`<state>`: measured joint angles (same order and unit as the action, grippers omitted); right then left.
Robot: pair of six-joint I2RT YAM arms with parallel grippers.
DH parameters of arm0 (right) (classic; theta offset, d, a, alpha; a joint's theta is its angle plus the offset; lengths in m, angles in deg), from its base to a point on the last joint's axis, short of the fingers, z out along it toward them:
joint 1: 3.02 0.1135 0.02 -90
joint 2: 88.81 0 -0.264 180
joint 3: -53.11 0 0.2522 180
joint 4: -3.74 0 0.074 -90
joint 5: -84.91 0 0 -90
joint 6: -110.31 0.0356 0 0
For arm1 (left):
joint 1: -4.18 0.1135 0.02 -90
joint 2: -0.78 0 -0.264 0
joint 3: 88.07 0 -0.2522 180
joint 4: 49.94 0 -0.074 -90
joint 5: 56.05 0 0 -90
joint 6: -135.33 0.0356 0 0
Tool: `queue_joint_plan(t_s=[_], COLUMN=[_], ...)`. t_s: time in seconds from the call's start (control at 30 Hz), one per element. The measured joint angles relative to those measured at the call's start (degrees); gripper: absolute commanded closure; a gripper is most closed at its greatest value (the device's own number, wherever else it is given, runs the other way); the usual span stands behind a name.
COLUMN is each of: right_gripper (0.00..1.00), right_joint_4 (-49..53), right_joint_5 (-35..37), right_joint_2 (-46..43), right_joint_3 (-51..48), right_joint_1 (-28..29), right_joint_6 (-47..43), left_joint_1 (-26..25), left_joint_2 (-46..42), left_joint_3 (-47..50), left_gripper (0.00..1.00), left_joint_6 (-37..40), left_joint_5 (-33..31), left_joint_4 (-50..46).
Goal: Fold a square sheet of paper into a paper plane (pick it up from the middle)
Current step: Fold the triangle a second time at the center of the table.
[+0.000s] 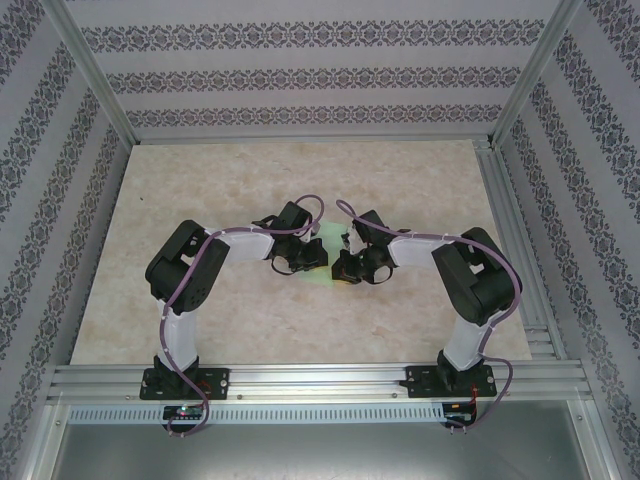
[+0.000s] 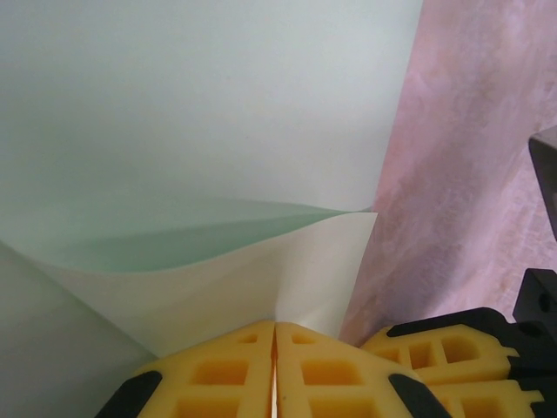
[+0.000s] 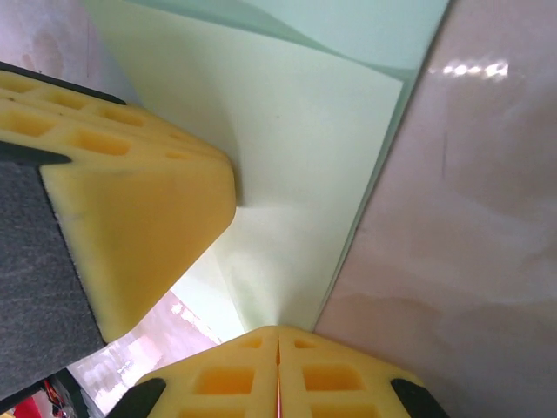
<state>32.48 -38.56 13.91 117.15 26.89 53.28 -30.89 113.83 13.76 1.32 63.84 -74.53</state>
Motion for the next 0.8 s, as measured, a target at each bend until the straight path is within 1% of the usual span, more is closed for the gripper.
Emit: queue_joint_plan(t_s=[0.33,0.53,0.8], right_gripper=[0.91,0.91,0.91], right_joint_4=[-1.95,-3.04,-3.1], right_joint_5=[-1.14,-1.79,-1.14], right_joint_2=[-2.73,-2.6,-0.48], right_joint_3=[-1.44,-1.7,-2.08], right_joint_1=[0.35,1.92,1.84], right_joint_6=[0.15,0.2,0.17], left_joint_1=[0.0,0.0,-0.11], left_joint_2=[0.0,0.0,0.0], left_joint_3=[0.0,0.0,0.0], left_gripper=[0.9,0.9,0.9], left_joint_6=[0.0,0.0,0.0], left_joint_5=[0.0,0.0,-0.07], left_joint_4=[0.0,0.0,0.02])
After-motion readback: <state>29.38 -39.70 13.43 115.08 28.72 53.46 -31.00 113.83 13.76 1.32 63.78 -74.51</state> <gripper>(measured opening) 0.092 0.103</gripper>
